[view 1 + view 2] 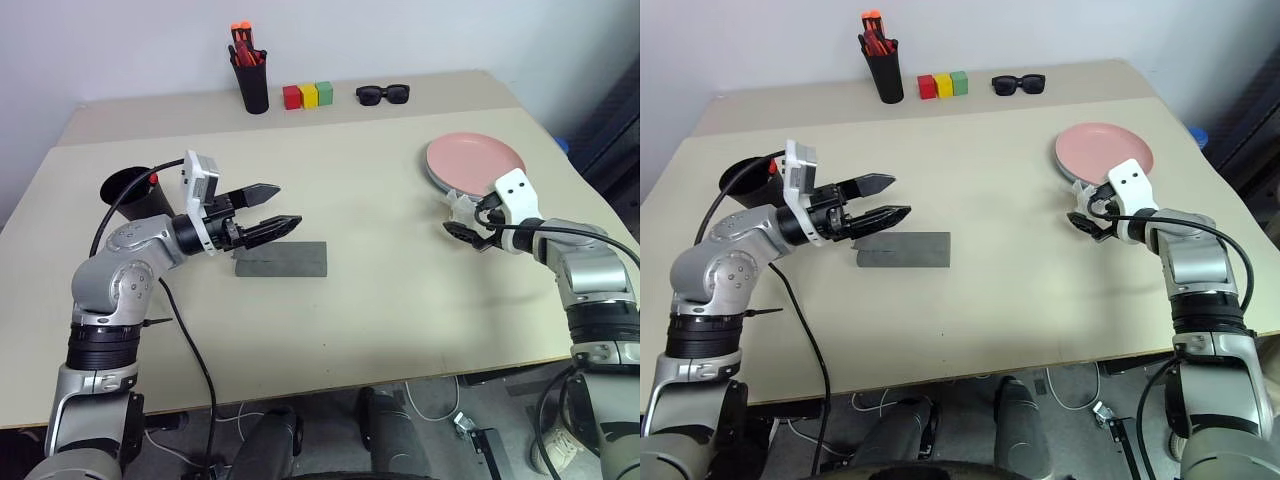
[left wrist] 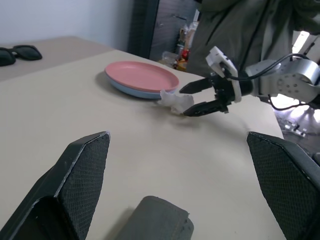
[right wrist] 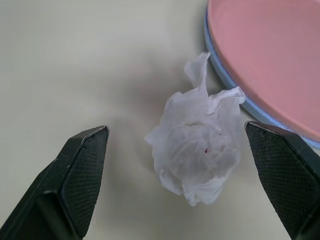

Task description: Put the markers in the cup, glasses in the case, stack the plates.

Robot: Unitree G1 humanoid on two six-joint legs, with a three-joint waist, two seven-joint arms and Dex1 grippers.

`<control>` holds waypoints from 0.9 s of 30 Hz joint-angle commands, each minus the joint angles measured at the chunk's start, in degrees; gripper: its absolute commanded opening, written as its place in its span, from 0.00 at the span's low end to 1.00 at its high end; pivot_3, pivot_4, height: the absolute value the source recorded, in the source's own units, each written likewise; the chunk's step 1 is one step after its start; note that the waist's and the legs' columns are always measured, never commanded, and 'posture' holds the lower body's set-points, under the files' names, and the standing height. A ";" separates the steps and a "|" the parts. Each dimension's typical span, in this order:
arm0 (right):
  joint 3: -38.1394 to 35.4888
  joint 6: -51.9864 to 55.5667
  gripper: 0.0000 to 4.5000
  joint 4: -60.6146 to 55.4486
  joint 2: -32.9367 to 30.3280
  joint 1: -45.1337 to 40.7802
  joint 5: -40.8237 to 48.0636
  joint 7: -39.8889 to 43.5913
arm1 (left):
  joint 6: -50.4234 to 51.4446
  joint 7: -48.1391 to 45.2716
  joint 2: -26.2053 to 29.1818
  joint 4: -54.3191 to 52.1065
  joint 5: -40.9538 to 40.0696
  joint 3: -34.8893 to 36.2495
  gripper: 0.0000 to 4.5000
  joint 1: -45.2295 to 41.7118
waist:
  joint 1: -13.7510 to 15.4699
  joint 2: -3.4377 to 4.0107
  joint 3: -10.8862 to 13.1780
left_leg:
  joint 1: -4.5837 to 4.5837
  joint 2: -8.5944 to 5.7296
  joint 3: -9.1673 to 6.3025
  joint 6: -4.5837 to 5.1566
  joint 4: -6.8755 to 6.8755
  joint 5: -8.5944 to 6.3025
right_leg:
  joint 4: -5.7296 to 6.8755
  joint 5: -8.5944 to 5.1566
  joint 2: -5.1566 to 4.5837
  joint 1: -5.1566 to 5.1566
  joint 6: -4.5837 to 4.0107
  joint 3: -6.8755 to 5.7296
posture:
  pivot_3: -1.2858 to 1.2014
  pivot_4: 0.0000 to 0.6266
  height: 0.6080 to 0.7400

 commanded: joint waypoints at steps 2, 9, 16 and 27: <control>0.34 -2.16 0.79 4.05 0.80 -2.26 -1.89 -2.80 | -1.07 0.11 1.13 -0.95 -0.14 1.52 1.00 -1.03 | 0.04 0.00 0.00 | 0.00 0.00 0.00 -0.01 0.00 0.00 | -0.01 0.00 0.00 0.00 0.00 0.00 | 0.52 0.24 1.00; -1.03 -3.68 0.01 4.11 0.95 -5.23 1.24 1.83 | -0.84 1.08 1.74 -2.30 -0.73 2.19 1.00 0.22 | -0.07 0.00 0.00 | 0.00 0.00 0.00 -0.01 -0.01 0.01 | -0.01 0.01 0.01 0.00 0.00 0.00 | 0.52 0.24 1.00; -3.55 -8.64 0.00 5.92 1.43 -12.11 4.73 2.47 | -0.97 1.99 0.70 -2.00 -1.18 2.19 1.00 -0.15 | -0.08 0.00 0.00 | 0.01 0.02 -0.01 0.01 0.00 0.00 | -0.01 0.02 0.00 0.00 0.02 0.00 | 0.52 0.24 1.00; -1.94 -28.52 0.97 38.60 4.37 -27.75 -4.38 -14.13 | -0.22 3.46 0.45 -3.83 -1.84 2.77 1.00 1.00 | -0.38 0.00 0.01 | -0.04 -0.01 0.02 -0.02 -0.06 0.01 | -0.10 0.04 -0.01 -0.03 0.03 0.01 | 0.52 0.24 1.00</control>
